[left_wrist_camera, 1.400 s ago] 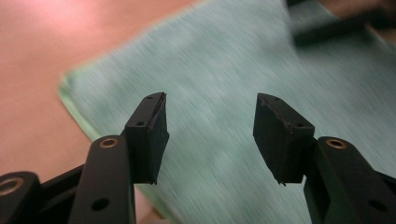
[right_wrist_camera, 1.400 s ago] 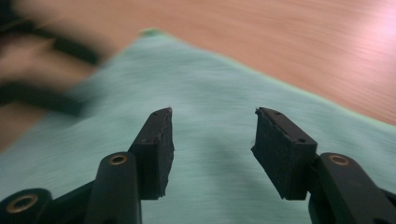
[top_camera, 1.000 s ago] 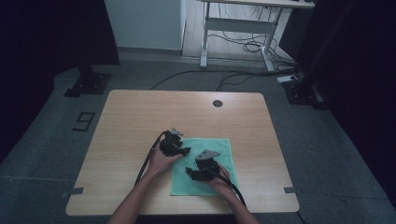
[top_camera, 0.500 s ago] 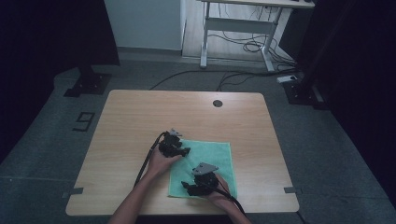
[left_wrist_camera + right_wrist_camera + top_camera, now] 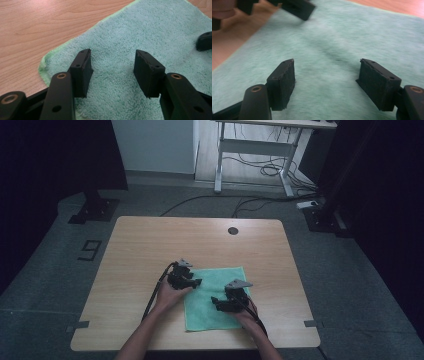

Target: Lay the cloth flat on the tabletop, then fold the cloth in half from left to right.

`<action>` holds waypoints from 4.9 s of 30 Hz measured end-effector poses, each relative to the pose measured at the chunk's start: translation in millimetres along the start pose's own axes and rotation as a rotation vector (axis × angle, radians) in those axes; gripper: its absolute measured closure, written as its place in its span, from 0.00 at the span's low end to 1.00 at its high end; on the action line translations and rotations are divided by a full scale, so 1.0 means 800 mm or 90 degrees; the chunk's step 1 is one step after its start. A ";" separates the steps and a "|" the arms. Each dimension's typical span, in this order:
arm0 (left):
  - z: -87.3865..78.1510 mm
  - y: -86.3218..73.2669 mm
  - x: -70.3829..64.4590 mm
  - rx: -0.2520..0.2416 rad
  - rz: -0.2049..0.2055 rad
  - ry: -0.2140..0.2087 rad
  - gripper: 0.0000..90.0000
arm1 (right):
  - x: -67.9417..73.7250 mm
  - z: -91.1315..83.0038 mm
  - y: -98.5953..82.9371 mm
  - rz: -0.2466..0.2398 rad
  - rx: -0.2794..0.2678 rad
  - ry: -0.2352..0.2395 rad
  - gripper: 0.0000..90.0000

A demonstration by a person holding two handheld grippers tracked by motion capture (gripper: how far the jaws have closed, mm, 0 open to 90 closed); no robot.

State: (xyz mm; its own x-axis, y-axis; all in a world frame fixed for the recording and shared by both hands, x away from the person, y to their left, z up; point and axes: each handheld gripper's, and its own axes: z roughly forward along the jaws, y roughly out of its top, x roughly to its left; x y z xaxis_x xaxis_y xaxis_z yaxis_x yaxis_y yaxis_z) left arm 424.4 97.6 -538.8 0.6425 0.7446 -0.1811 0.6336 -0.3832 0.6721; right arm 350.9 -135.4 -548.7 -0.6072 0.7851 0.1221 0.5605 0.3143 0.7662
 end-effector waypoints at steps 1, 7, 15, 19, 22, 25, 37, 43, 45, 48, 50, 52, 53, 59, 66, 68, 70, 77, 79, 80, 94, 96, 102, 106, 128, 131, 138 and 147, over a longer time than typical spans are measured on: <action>0.000 0.000 0.000 0.000 0.001 0.000 0.53 | 0.000 0.000 0.000 0.000 0.000 0.000 0.34; 0.001 0.000 0.001 -0.002 0.003 0.002 0.54 | 0.039 -0.002 0.004 -0.058 -0.013 0.060 0.39; 0.000 -0.002 0.005 -0.010 -0.001 -0.005 0.57 | -0.007 0.000 -0.004 0.029 -0.006 -0.019 0.36; 0.000 -0.001 0.004 -0.010 -0.002 -0.002 0.57 | -0.027 -0.010 -0.008 0.043 -0.005 -0.051 0.35; 0.001 -0.001 0.001 -0.008 0.003 0.003 0.56 | -0.033 -0.012 -0.002 0.045 -0.005 -0.052 0.35; 0.001 -0.001 0.002 -0.008 0.002 0.002 0.56 | -0.035 -0.006 0.023 0.039 -0.027 -0.033 0.38; 0.000 -0.002 0.004 -0.010 0.000 -0.006 0.56 | -0.080 0.028 0.033 0.068 -0.011 -0.088 0.49; 0.000 -0.002 0.005 -0.011 -0.002 -0.008 0.56 | -0.076 0.009 0.028 0.072 -0.019 -0.097 0.44; 0.000 -0.001 0.006 -0.010 -0.002 -0.010 0.56 | -0.061 -0.007 0.020 0.056 -0.023 -0.084 0.44; 0.001 0.000 0.006 -0.009 -0.005 -0.010 0.56 | -0.035 -0.027 0.001 0.017 -0.014 -0.073 0.43; 0.001 0.000 0.007 -0.009 -0.008 -0.012 0.56 | -0.024 -0.040 -0.011 0.015 -0.007 -0.073 0.43; 0.001 0.000 0.007 -0.010 -0.009 -0.012 0.56 | -0.017 -0.051 -0.025 0.017 0.000 -0.068 0.43; 0.001 0.000 0.007 -0.010 -0.008 -0.011 0.56 | -0.015 -0.055 -0.033 0.021 0.005 -0.069 0.42; 0.001 0.002 0.009 -0.007 -0.007 -0.011 0.57 | -0.017 -0.074 -0.061 0.038 0.008 -0.100 0.42; 0.007 0.008 0.013 -0.010 -0.012 -0.013 0.57 | -0.026 -0.088 -0.075 0.049 -0.011 -0.113 0.43; 0.009 0.012 0.013 -0.005 -0.010 -0.012 0.56 | -0.027 -0.088 -0.074 0.053 -0.012 -0.110 0.43; 0.011 0.014 0.013 -0.003 -0.007 -0.011 0.54 | -0.028 -0.088 -0.071 0.061 -0.016 -0.110 0.43; 0.002 0.019 0.017 -0.029 -0.013 0.005 0.51 | 0.000 -0.096 -0.049 0.025 -0.064 -0.081 0.43; -0.009 0.020 0.021 -0.042 -0.017 0.014 0.51 | 0.011 -0.092 -0.044 0.002 -0.068 -0.066 0.43; -0.014 0.020 0.024 -0.046 -0.021 0.020 0.51 | 0.016 -0.088 -0.042 -0.006 -0.068 -0.058 0.43; -0.014 0.014 0.064 -0.027 -0.063 0.078 0.58 | 0.072 -0.035 -0.018 -0.074 -0.041 0.020 0.45; -0.009 0.017 0.063 -0.021 -0.056 0.082 0.60 | 0.077 -0.031 -0.016 -0.077 -0.040 0.026 0.45; 0.000 0.018 0.059 -0.005 -0.037 0.100 0.70 | 0.091 -0.028 -0.013 -0.097 -0.042 0.056 0.45; 0.002 0.018 0.056 -0.007 -0.029 0.101 0.80 | 0.109 -0.028 -0.013 -0.114 -0.035 0.096 0.44; 0.001 0.017 0.058 -0.008 -0.037 0.081 0.96 | 0.142 0.004 -0.022 -0.199 0.017 0.099 0.68; 0.001 0.017 0.059 -0.010 -0.040 0.080 0.97 | 0.143 0.003 -0.022 -0.195 0.018 0.097 0.77; 0.000 0.018 0.060 -0.011 -0.043 0.079 0.97 | 0.140 0.005 -0.017 -0.180 0.025 0.089 0.94; -0.016 0.028 0.056 -0.028 -0.035 0.077 0.98 | 0.141 0.003 -0.014 -0.148 -0.003 0.119 0.96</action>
State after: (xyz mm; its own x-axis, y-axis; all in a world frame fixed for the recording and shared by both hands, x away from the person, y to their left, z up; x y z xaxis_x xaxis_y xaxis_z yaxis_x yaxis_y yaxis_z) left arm 461.7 129.3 -523.1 0.5487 0.8254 -0.1329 0.6457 -0.3175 0.6945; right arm 277.5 -48.8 -544.8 -0.8122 0.5805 0.0572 0.3924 0.4712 0.7899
